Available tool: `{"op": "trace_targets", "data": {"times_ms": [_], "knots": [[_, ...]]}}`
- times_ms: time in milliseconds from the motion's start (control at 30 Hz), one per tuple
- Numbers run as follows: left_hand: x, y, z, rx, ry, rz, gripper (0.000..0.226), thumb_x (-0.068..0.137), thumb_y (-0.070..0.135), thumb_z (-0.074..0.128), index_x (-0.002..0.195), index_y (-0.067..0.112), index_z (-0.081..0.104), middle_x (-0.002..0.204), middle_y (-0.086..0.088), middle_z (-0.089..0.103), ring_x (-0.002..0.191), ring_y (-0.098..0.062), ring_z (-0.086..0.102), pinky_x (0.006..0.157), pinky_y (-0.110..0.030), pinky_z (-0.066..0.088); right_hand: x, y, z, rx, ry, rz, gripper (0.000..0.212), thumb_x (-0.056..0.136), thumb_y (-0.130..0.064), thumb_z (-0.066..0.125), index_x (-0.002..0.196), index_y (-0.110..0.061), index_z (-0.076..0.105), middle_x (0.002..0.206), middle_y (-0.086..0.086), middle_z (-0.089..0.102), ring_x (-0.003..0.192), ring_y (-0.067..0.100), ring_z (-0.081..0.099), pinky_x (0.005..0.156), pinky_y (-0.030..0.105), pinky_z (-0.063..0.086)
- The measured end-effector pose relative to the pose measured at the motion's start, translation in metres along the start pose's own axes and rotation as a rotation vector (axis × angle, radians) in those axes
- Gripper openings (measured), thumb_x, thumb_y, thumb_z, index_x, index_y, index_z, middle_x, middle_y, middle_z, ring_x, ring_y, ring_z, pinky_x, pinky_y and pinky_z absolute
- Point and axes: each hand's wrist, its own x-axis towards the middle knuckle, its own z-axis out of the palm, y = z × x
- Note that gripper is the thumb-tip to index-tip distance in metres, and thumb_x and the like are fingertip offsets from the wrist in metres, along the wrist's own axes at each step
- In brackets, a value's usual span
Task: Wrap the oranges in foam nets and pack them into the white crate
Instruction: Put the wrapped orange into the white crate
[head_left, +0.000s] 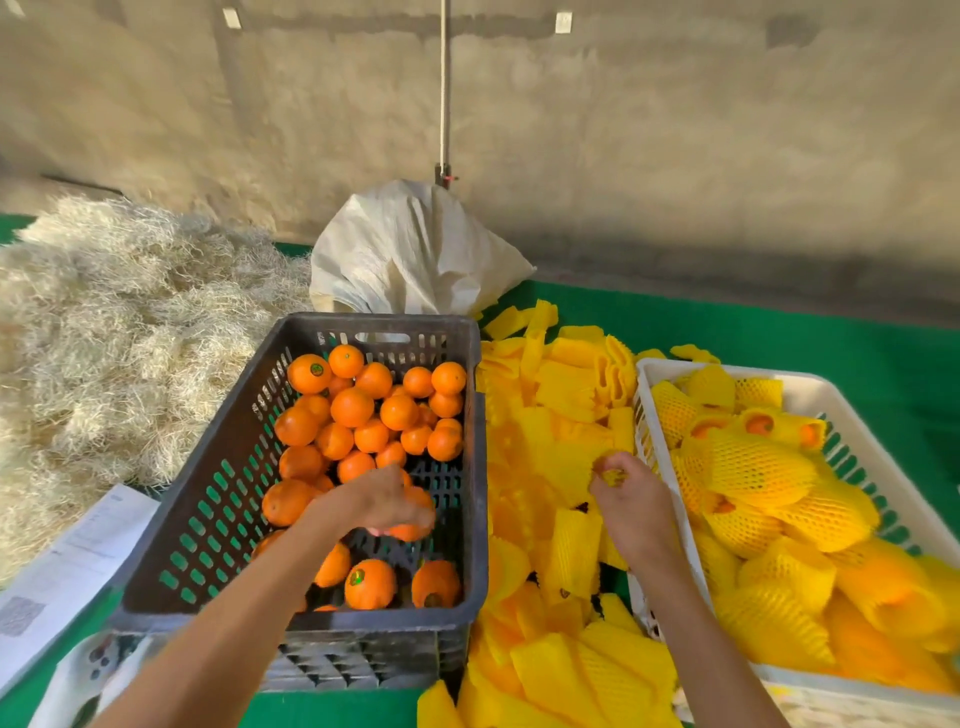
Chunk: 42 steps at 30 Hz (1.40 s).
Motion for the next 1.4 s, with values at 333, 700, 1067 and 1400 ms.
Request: {"op": "trace_targets", "data": {"times_ms": [333,700,1067,1400], "knots": [[-0.064,0.085,0.014,-1.516,0.121,0.554,0.069,0.081,0.047,0.085,0.136,0.019,0.055,0.126,-0.006,0.073,0.117,-0.026,0.069,0.093,-0.041,0.061,-0.029,-0.072,-0.003,0.800,-0.437,0.211,0.029,0.096,0.007,0.057,0.105,-0.020,0.062,0.075,0.001,0.075,0.067,0.019,0.072,0.065,0.035,0.062],[-0.067,0.086,0.035,-1.373,0.113,0.620,0.070,0.080,0.041,0.088,0.142,0.035,0.057,0.127,-0.010,0.072,0.100,-0.031,0.072,0.086,-0.045,0.060,-0.044,-0.072,-0.004,0.575,-0.222,-0.069,0.023,0.088,0.008,0.069,0.084,-0.014,0.066,0.074,-0.005,0.068,0.070,0.007,0.064,0.056,0.014,0.049],[-0.058,0.081,0.034,-1.198,0.026,0.611,0.053,0.095,0.061,0.066,0.144,0.043,0.055,0.140,0.004,0.066,0.128,-0.025,0.064,0.102,-0.053,0.056,-0.041,-0.072,-0.002,0.123,-0.467,-0.330,0.035,0.074,-0.061,0.054,0.097,-0.038,0.066,0.102,-0.018,0.064,0.096,0.007,0.060,0.083,0.020,0.049],[-0.068,0.090,0.021,-1.249,0.036,0.600,0.076,0.089,0.079,0.057,0.140,0.023,0.061,0.126,-0.021,0.071,0.126,-0.040,0.062,0.117,-0.059,0.038,-0.037,-0.060,-0.002,0.113,-0.548,-0.369,0.016,0.094,-0.011,0.054,0.100,-0.014,0.068,0.090,0.000,0.064,0.087,0.003,0.066,0.081,0.031,0.056]]}}
